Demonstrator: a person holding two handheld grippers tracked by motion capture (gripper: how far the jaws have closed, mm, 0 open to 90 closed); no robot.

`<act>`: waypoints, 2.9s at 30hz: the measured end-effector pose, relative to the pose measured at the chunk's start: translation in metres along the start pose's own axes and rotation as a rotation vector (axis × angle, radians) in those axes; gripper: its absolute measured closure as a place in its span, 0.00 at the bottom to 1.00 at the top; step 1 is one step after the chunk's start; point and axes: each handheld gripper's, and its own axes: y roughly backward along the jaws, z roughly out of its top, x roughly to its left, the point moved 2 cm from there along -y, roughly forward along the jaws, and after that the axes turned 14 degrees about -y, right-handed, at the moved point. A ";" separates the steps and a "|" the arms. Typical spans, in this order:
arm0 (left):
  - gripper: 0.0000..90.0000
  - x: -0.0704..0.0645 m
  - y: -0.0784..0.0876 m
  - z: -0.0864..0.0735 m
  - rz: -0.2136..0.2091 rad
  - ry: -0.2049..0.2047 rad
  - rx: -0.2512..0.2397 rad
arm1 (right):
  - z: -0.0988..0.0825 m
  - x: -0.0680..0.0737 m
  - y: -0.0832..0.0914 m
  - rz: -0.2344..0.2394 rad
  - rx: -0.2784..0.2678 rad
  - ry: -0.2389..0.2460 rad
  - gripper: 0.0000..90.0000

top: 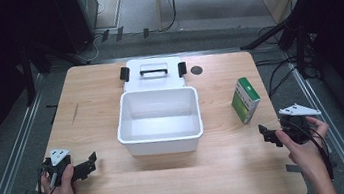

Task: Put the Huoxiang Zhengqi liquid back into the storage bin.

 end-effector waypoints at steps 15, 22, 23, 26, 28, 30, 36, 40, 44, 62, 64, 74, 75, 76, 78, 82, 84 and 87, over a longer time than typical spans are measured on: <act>0.00 0.000 0.000 0.000 -0.001 0.000 0.002 | 0.048 0.029 -0.014 -0.066 0.373 0.064 0.14; 0.00 0.000 0.000 0.000 -0.005 0.005 0.001 | 0.075 0.048 -0.012 -0.098 0.412 0.102 0.14; 0.00 0.000 0.000 0.000 -0.006 0.005 0.001 | 0.079 0.050 -0.012 -0.102 0.414 0.104 0.14; 0.00 0.000 0.000 0.000 -0.006 0.005 0.001 | 0.088 0.056 -0.014 -0.119 0.417 0.105 0.15; 0.00 0.000 0.000 0.000 -0.006 0.005 0.002 | 0.093 0.058 -0.016 -0.137 0.421 0.108 0.15; 0.00 0.001 0.000 0.000 -0.006 0.005 0.004 | 0.099 0.059 -0.018 -0.164 0.424 0.096 0.17; 0.00 0.001 0.000 0.000 -0.004 0.005 0.002 | 0.111 0.059 -0.023 -0.177 0.446 0.070 0.18; 0.00 0.001 0.000 0.000 -0.006 0.005 0.003 | 0.118 0.060 -0.031 -0.155 0.479 0.053 0.21; 0.00 0.001 0.000 0.000 -0.007 0.010 0.002 | 0.123 0.062 -0.039 -0.138 0.483 0.034 0.25; 0.00 0.003 0.000 0.000 -0.011 0.017 -0.002 | 0.136 0.064 -0.060 -0.130 0.545 -0.020 0.50; 0.00 0.003 0.000 0.000 -0.010 0.017 -0.002 | 0.136 0.064 -0.062 -0.136 0.544 -0.027 0.53; 0.00 0.003 0.000 0.000 -0.009 0.018 -0.005 | 0.134 0.068 -0.072 -0.188 0.537 -0.051 0.70; 0.00 0.003 0.000 0.000 -0.009 0.018 -0.005 | 0.134 0.068 -0.072 -0.186 0.537 -0.055 0.71; 0.00 0.003 0.000 0.000 -0.009 0.019 -0.005 | 0.134 0.067 -0.072 -0.185 0.538 -0.060 0.71; 0.00 0.003 0.000 0.000 -0.010 0.019 -0.005 | 0.134 0.067 -0.071 -0.179 0.541 -0.049 0.72; 0.00 0.003 0.000 0.000 -0.009 0.018 -0.005 | 0.134 0.066 -0.069 -0.162 0.537 -0.032 0.72; 0.00 0.003 0.000 0.000 -0.009 0.018 -0.005 | 0.134 0.068 -0.066 -0.154 0.528 -0.001 0.72; 0.00 0.003 0.000 0.000 -0.008 0.015 -0.004 | 0.134 0.071 -0.063 -0.147 0.527 0.057 0.72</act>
